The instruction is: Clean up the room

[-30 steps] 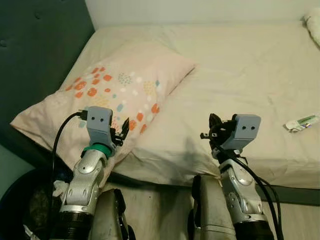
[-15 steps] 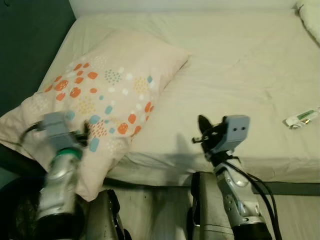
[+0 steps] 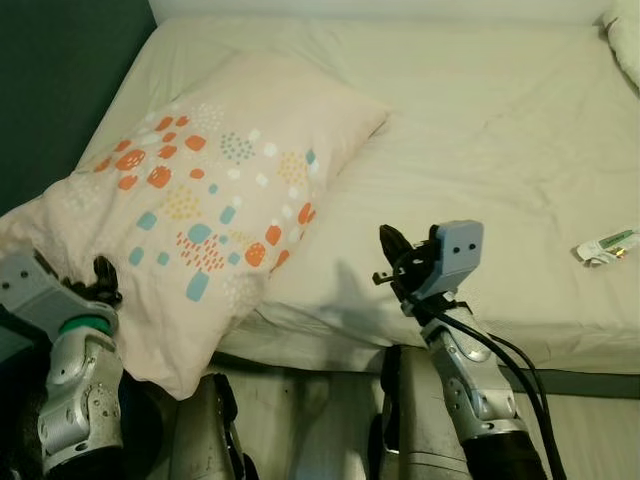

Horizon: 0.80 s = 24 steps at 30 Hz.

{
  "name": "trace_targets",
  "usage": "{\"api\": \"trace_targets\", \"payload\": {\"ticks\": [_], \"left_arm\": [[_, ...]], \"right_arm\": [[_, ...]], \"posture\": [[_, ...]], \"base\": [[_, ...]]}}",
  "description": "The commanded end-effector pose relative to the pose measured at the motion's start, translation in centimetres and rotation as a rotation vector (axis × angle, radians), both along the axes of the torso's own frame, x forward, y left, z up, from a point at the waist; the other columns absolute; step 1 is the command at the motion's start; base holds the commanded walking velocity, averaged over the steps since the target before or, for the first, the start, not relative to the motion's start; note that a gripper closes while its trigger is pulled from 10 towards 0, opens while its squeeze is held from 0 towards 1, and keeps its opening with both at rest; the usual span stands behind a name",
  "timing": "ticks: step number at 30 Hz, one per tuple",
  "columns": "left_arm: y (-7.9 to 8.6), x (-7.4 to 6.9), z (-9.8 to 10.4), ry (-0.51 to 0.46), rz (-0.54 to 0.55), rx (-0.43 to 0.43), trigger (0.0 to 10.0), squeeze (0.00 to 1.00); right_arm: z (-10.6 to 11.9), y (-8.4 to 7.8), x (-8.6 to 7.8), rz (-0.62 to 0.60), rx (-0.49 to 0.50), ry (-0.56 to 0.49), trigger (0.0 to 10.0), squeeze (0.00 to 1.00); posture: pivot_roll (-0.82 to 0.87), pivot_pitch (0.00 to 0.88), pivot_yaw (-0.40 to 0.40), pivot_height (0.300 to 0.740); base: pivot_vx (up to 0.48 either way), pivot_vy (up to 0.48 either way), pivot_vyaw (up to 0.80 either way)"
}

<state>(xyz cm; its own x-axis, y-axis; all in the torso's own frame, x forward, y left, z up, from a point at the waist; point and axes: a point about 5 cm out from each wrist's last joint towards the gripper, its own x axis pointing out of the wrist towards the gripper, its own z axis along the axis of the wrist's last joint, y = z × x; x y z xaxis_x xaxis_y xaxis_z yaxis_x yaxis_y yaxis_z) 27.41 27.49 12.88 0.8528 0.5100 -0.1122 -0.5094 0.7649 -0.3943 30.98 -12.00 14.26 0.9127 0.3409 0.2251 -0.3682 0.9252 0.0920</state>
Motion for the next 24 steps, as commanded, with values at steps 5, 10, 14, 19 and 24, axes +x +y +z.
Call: {"api": "trace_targets", "payload": {"ticks": [5, 10, 14, 19, 24], "left_arm": [[0.2, -1.3, -3.0, 0.054, -0.136, -0.211, 10.0, 0.00], [-1.5, -1.6, -3.5, 0.063, -0.293, -0.233, 10.0, 1.00], [-2.7, -1.4, -3.5, 0.088, -0.343, -0.206, 10.0, 1.00], [-4.8, -0.8, -3.6, 0.092, -0.515, -0.220, 10.0, 0.36], [-6.8, 0.5, -3.6, 0.108, -0.661, -0.148, 10.0, 0.00]], "right_arm": [[-0.9, -0.1, -0.4, 0.016, 0.003, 0.041, 10.0, 0.00], [-1.0, -0.2, -0.4, 0.016, 0.004, 0.045, 10.0, 0.00], [-0.9, 0.0, -0.3, 0.019, 0.005, 0.043, 10.0, 0.00], [-0.9, 0.0, -0.2, 0.018, 0.009, 0.042, 10.0, 0.00], [-0.9, 0.0, -0.3, 0.016, 0.011, 0.043, 10.0, 0.00]], "posture": [[-0.02, 0.149, 0.060, 0.511], [-0.02, 0.150, 0.059, 0.511], [-0.02, 0.154, 0.059, 0.511], [-0.02, 0.156, 0.058, 0.511], [-0.03, 0.155, 0.062, 0.511]], "base": [[0.000, 0.000, 0.00], [0.000, 0.000, 0.00], [0.000, 0.000, 0.00], [0.000, 0.000, 0.00], [0.000, 0.000, 0.00]]}}
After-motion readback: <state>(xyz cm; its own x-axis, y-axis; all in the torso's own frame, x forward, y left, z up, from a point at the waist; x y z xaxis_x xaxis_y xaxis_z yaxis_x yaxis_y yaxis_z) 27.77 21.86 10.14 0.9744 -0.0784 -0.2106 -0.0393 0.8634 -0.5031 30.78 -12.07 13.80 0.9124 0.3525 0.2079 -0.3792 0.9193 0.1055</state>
